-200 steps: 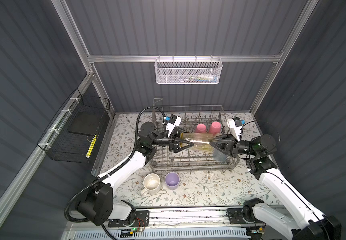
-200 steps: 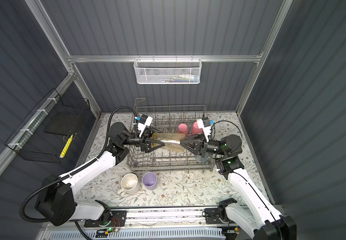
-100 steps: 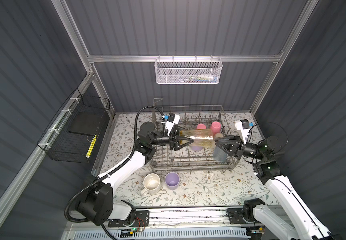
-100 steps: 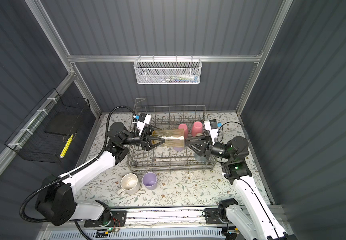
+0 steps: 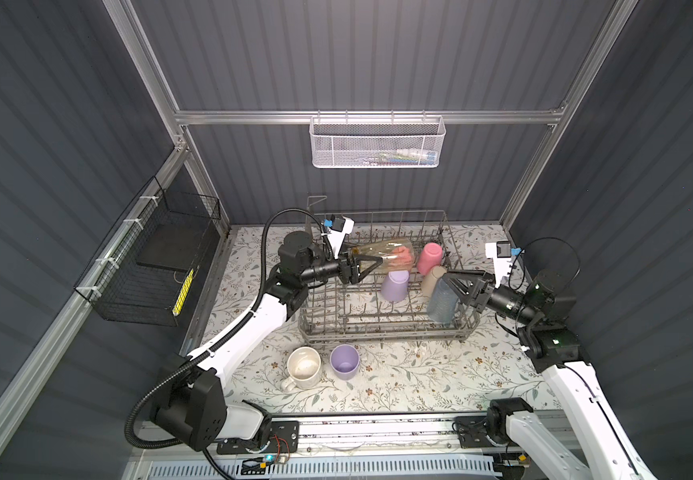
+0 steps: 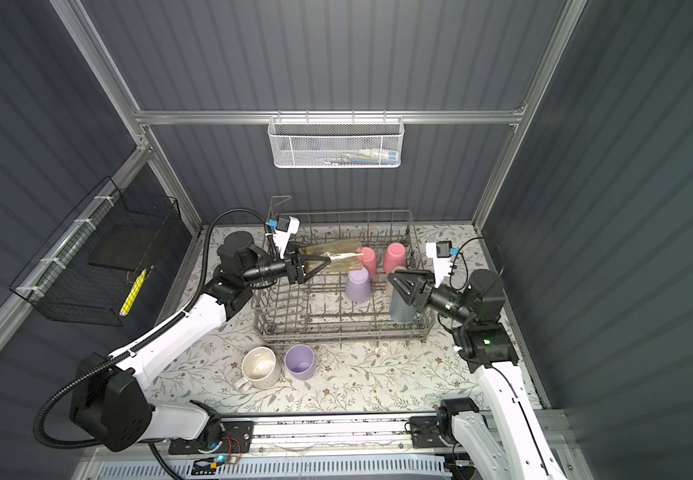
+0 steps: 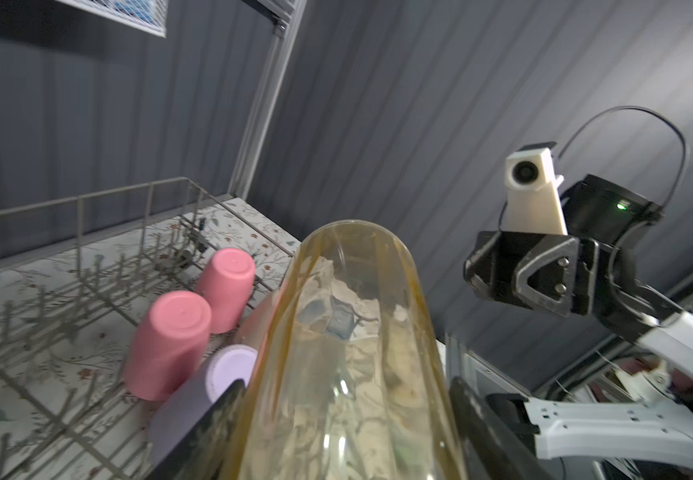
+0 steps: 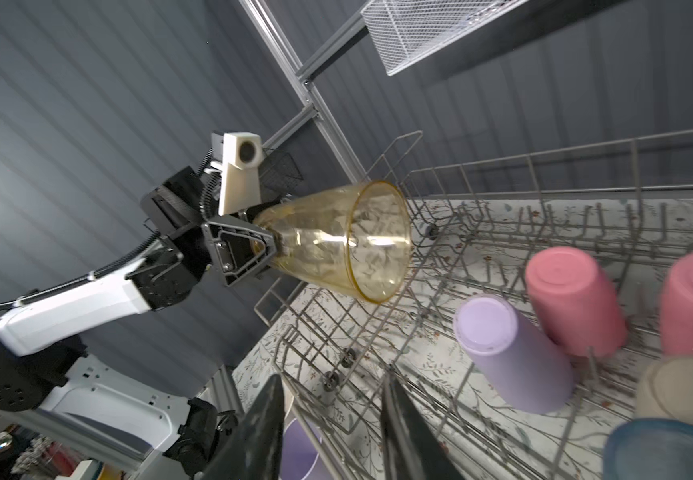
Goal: Load the cups into the dish rack
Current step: 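Turn the yellow cup mouth-down with the left gripper beside the pink cups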
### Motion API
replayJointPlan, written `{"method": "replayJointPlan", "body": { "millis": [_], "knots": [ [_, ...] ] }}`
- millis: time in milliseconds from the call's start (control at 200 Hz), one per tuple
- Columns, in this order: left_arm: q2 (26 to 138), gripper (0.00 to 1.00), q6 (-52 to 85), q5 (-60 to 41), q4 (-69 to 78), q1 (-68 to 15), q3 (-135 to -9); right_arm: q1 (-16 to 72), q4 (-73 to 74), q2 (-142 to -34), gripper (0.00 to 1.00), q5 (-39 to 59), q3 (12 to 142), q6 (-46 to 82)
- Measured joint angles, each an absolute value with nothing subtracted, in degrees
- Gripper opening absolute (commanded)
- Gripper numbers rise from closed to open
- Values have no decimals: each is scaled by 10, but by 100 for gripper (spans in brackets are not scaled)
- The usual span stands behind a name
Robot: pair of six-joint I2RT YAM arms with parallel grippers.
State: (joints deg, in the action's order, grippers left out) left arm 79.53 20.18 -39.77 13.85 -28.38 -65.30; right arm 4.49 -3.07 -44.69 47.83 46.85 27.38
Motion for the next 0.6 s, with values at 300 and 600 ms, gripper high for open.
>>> {"method": "replayJointPlan", "body": {
  "millis": [300,600],
  "knots": [
    [838,0,129,-285,-25,-284,-790,44,-113,-446,41,400,476,218],
    [963,0,71,-183,-194,-284,-953,43,-146,-460,42,369,477,193]
  ]
}}
